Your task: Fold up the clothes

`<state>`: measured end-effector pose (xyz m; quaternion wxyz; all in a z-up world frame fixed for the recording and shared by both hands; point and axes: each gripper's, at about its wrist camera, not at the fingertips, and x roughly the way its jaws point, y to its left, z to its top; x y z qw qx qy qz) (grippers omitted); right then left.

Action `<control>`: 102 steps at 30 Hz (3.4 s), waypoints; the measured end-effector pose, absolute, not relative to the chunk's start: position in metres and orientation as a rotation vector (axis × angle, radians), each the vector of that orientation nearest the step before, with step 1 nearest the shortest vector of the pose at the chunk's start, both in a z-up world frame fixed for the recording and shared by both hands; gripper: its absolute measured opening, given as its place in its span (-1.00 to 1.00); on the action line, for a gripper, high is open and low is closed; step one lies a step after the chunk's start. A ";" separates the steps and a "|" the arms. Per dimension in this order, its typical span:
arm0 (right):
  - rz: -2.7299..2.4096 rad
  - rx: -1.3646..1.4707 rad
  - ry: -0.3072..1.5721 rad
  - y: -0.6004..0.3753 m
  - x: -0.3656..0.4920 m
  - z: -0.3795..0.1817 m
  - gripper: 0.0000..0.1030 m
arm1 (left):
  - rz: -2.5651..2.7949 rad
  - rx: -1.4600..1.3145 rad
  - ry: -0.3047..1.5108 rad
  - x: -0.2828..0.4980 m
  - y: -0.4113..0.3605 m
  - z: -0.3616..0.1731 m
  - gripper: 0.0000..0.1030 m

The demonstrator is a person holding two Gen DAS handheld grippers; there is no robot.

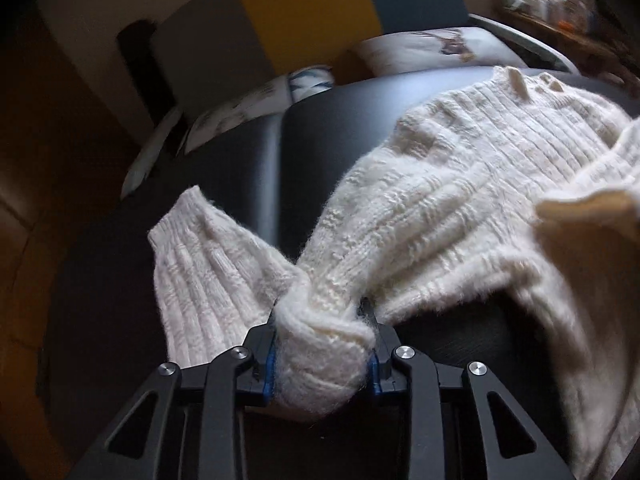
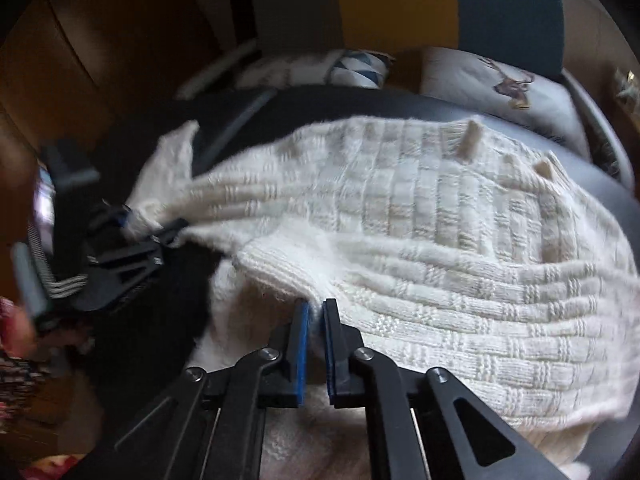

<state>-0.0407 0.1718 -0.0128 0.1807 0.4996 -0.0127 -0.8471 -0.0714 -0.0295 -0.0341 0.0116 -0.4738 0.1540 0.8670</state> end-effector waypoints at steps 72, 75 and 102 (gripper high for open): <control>-2.917 1.821 -0.133 0.535 -0.077 -0.061 -0.56 | 2.752 -1.422 0.280 -0.062 0.044 -0.052 1.00; -2.953 1.789 -0.221 0.543 -0.074 -0.059 -0.56 | 2.718 -1.443 0.143 -0.064 0.035 -0.048 1.00; -2.300 1.577 -0.640 0.399 0.153 -0.049 0.12 | 2.255 -1.456 -0.418 0.072 -0.013 -0.033 1.00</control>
